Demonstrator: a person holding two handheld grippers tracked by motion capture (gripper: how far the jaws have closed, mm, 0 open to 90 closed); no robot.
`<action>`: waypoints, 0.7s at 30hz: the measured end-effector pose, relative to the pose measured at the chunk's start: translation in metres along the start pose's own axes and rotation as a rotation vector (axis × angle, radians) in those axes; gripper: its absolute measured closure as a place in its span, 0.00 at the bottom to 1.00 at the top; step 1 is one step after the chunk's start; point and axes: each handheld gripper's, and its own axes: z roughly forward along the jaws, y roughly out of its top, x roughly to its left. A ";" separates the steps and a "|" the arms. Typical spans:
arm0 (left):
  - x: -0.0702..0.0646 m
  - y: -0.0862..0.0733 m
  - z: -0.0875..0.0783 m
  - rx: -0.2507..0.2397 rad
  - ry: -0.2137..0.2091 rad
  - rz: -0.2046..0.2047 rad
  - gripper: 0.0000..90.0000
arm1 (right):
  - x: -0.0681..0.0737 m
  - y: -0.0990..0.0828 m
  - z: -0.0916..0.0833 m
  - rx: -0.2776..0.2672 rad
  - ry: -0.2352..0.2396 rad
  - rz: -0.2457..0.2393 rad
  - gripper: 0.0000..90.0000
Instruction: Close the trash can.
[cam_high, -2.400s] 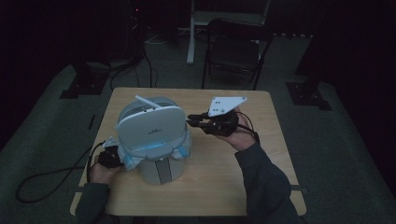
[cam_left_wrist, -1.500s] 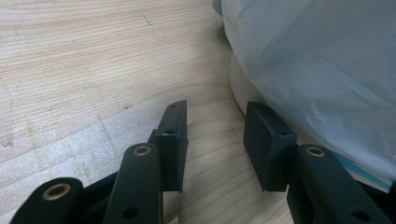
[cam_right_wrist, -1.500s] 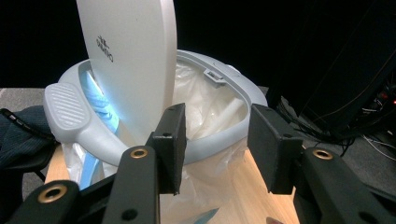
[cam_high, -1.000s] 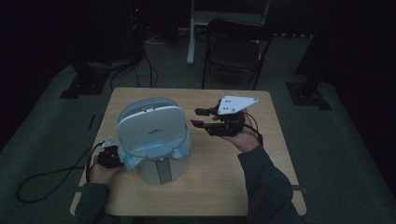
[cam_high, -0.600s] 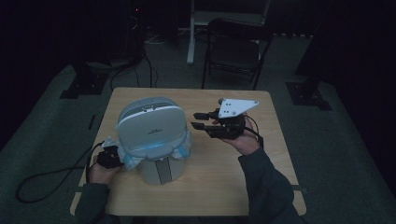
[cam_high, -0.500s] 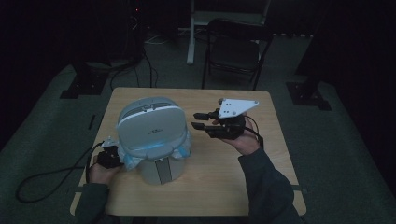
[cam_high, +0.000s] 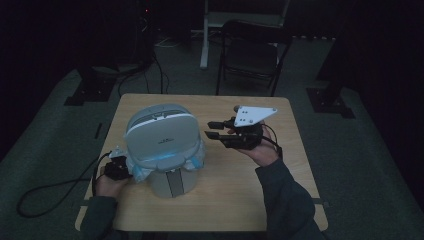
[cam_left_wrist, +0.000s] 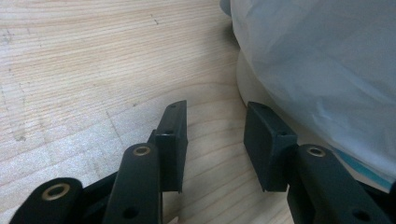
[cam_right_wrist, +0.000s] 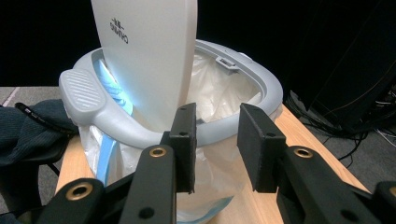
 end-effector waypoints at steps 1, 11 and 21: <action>0.000 0.000 0.000 0.000 0.000 0.000 0.67 | 0.000 0.000 0.000 0.000 0.000 -0.001 0.74; 0.000 0.000 0.000 0.000 -0.002 -0.001 0.67 | 0.001 0.002 -0.001 -0.008 0.023 -0.004 0.78; 0.000 0.000 0.000 0.000 0.000 0.001 0.67 | 0.004 0.009 -0.001 -0.021 0.046 -0.012 0.86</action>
